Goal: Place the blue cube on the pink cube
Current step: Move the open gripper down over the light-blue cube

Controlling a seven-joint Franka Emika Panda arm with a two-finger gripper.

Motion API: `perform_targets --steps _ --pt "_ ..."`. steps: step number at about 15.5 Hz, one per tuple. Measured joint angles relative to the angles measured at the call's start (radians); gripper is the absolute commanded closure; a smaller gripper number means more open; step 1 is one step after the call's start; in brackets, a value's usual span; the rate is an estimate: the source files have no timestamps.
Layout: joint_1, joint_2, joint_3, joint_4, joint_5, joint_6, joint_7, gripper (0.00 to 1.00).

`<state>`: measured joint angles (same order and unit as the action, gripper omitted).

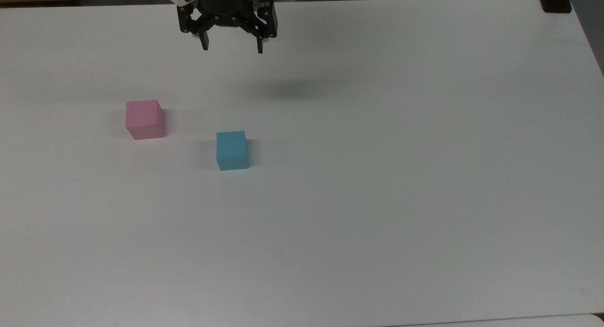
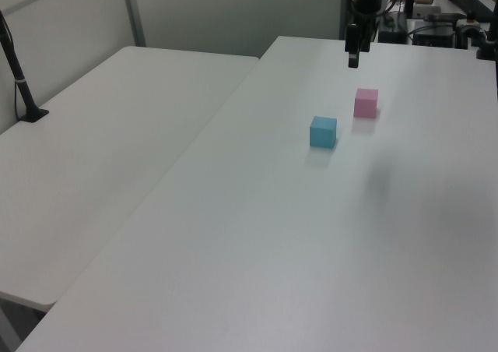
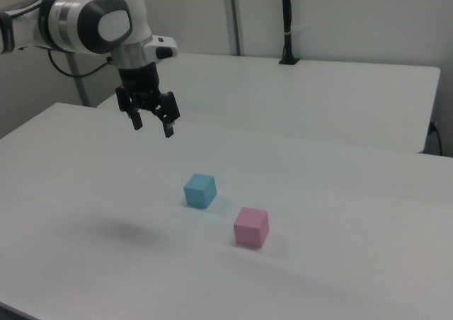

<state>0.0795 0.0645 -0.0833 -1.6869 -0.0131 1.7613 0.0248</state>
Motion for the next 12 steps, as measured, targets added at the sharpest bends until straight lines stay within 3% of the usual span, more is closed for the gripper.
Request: perform_targets --steps 4,12 --pt "-0.001 0.018 0.0 -0.003 0.0 0.034 -0.05 0.0" --pt "-0.032 0.266 -0.001 -0.013 -0.023 0.268 -0.115 0.0"
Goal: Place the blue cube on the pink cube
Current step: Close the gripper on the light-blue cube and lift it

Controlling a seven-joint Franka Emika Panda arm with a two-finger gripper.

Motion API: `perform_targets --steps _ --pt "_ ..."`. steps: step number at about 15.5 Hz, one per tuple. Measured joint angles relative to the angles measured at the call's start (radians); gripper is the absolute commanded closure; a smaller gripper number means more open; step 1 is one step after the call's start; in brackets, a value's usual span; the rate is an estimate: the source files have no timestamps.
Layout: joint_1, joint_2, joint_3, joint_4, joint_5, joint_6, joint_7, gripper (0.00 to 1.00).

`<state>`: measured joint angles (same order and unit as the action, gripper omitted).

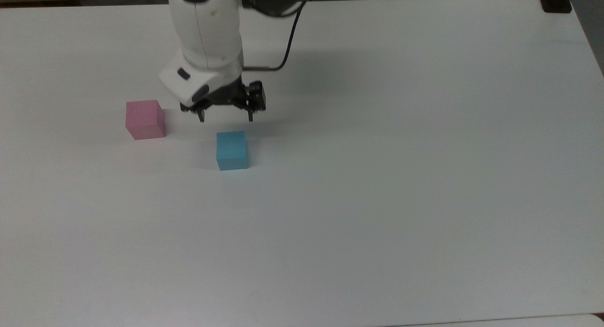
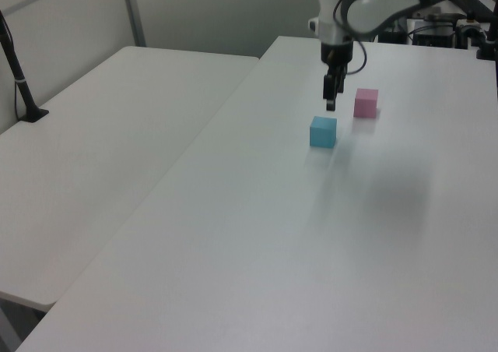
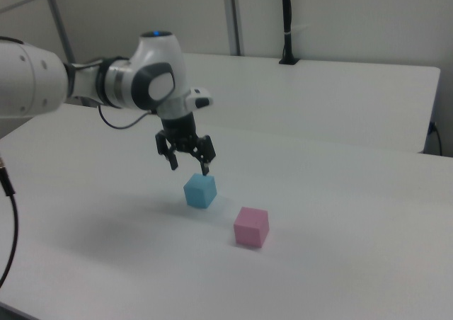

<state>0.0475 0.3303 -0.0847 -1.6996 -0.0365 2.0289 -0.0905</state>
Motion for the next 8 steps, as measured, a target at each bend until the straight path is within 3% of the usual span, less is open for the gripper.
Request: perform_targets --steps 4,8 --pt "-0.001 0.075 0.0 0.002 -0.016 0.056 0.001 0.02" --pt "0.0 0.107 0.0 0.001 -0.018 0.108 0.028 0.63"
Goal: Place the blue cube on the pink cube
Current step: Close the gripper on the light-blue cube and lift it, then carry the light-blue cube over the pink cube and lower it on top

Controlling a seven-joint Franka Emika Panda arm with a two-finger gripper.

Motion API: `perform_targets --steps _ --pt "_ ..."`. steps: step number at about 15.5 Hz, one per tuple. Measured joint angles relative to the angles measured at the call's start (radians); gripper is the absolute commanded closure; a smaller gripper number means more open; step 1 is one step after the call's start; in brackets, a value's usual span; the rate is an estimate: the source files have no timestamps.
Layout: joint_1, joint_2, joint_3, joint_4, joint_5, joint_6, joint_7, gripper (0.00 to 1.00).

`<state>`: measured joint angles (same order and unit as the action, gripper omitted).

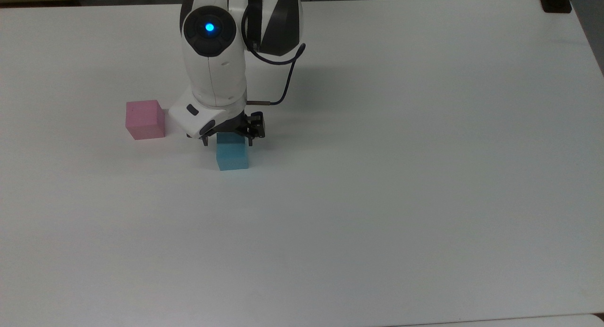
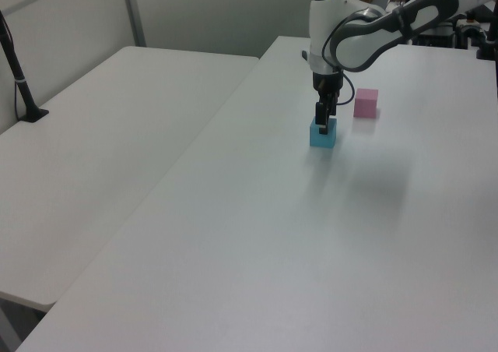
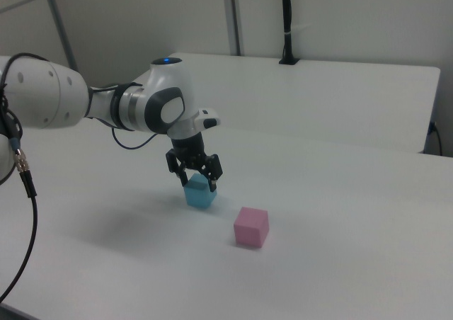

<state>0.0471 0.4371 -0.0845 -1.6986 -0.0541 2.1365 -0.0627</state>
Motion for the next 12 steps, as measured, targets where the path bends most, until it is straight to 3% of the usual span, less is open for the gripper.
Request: perform_targets --steps 2,6,12 --pt "0.0 0.018 0.0 0.0 0.0 0.025 0.007 0.79" --pt "-0.016 0.002 -0.002 0.02 -0.005 0.017 -0.001 0.79" --pt "-0.151 -0.118 -0.006 0.024 -0.02 -0.117 -0.162 0.77"
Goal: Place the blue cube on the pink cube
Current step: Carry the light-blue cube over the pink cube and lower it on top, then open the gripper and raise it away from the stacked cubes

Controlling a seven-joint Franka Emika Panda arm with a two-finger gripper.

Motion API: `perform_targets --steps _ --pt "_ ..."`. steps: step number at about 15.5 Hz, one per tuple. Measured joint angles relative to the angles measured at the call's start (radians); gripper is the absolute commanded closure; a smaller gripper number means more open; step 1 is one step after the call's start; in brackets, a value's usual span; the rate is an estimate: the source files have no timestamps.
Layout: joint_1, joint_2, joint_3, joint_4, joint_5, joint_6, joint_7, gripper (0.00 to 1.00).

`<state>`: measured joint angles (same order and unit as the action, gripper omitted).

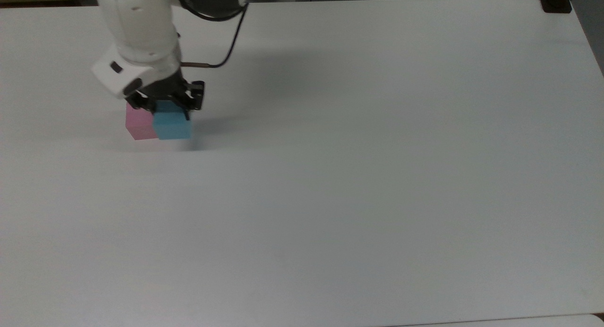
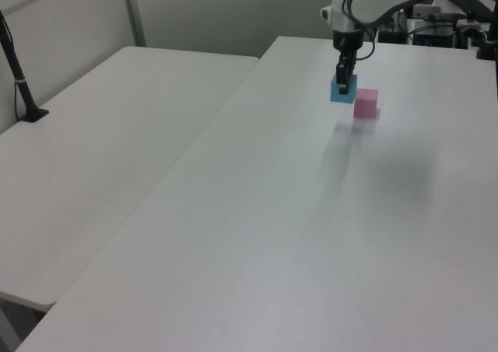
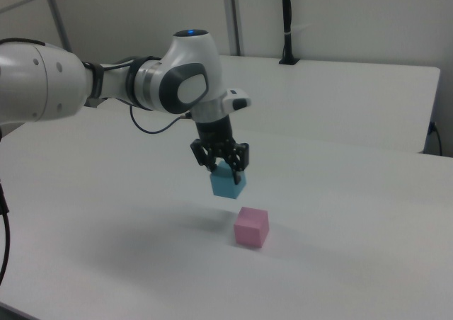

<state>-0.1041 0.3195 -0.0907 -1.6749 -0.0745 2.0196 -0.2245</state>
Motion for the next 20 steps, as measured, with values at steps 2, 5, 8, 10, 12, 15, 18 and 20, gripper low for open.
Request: perform_targets --steps 2,5,8,10,12,15,18,20 --pt "-0.042 -0.002 -0.001 -0.008 -0.039 -0.001 -0.021 0.75" --pt "-0.091 0.004 -0.001 -0.023 -0.077 -0.001 -0.06 0.4" --pt "-0.123 0.006 -0.001 -0.036 -0.08 -0.001 -0.107 0.0" --pt "-0.126 0.006 -0.001 -0.038 -0.08 -0.001 -0.11 0.0" --pt "-0.125 0.004 0.002 -0.037 -0.08 -0.001 -0.108 0.0" --pt "-0.121 -0.024 0.008 -0.026 -0.079 -0.001 -0.04 0.0" --pt "-0.082 -0.094 0.018 -0.01 -0.079 -0.029 0.08 0.0" --pt "-0.021 -0.144 0.021 -0.001 -0.079 -0.099 0.154 0.0"
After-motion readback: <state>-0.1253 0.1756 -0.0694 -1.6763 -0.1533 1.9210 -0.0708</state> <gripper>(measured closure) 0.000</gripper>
